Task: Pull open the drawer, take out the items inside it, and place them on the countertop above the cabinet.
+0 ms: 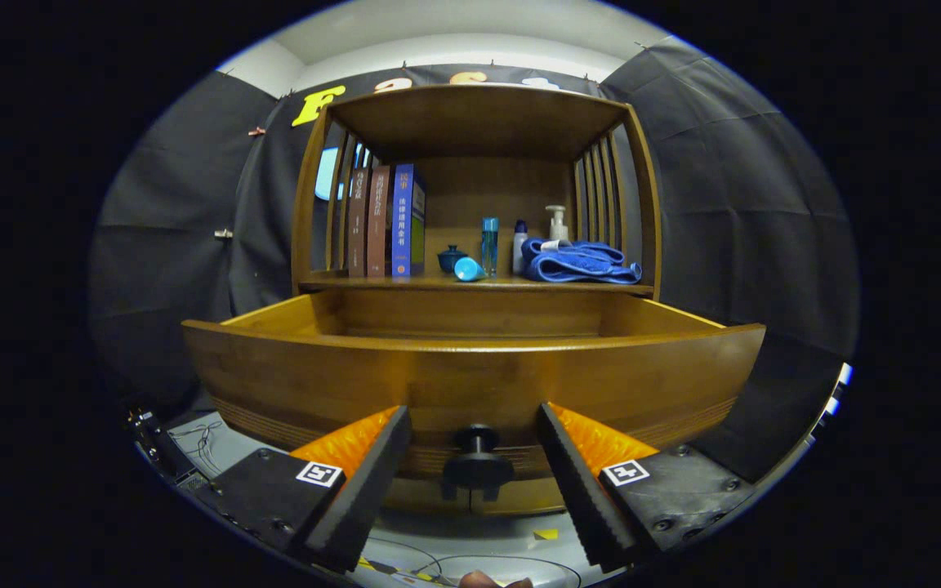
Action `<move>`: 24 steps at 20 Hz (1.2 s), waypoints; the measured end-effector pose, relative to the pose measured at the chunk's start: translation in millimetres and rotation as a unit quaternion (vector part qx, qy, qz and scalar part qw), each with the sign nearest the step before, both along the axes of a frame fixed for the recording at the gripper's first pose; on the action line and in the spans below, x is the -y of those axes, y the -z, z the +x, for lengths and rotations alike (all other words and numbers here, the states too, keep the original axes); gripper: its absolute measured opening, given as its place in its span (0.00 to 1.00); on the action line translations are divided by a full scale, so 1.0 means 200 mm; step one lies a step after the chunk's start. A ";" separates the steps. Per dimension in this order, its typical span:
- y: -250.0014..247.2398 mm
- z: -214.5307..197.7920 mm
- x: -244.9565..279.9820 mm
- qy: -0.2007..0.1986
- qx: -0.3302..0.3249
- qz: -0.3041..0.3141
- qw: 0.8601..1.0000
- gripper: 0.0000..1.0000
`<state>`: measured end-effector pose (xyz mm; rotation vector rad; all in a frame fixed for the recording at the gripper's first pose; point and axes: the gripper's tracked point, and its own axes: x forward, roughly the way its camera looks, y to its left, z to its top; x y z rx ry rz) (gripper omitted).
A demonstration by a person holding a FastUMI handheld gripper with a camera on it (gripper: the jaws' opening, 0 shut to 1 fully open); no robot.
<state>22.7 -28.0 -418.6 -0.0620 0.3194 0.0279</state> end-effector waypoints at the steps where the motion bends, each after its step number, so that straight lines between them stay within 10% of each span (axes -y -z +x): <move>1: 0.00 0.00 0.01 0.000 0.002 -0.001 1.000 1.00; 24: 0.09 0.66 -0.04 0.003 0.008 -0.027 1.000 1.00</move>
